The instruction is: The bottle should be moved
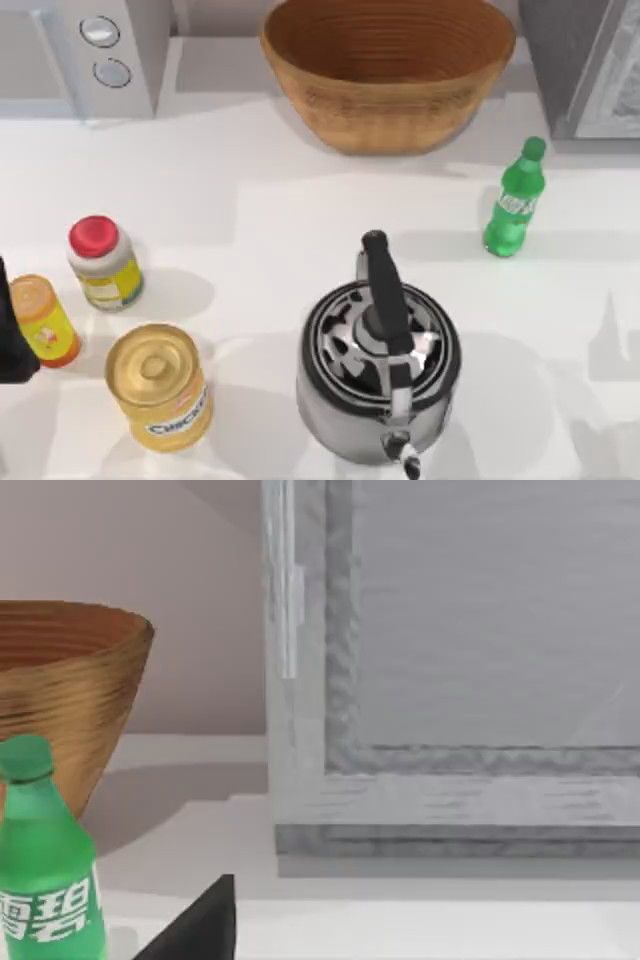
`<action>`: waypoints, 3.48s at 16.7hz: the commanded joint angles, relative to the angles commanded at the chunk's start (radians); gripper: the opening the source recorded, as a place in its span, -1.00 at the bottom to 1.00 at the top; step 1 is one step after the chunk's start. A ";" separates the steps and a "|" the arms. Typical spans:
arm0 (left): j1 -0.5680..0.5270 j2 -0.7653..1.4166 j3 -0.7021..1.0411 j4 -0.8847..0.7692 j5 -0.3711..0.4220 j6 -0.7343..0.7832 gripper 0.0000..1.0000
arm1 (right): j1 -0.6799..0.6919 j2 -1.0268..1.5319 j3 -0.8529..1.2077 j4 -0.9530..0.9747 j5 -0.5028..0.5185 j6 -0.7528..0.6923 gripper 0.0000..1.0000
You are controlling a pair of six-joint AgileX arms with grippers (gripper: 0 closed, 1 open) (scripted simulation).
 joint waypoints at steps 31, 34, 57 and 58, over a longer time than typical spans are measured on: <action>0.000 0.000 0.000 0.000 0.000 0.000 1.00 | -0.124 1.905 0.373 1.237 -0.858 -0.219 1.00; 0.000 0.000 0.000 0.000 0.000 0.000 1.00 | -0.128 1.903 0.370 1.234 -0.856 -0.218 1.00; 0.000 0.000 0.000 0.000 0.000 0.000 1.00 | 0.117 2.144 0.666 1.239 -0.622 -0.133 0.25; 0.000 0.000 0.000 0.000 0.000 0.000 1.00 | 0.117 2.144 0.666 1.239 -0.622 -0.133 0.10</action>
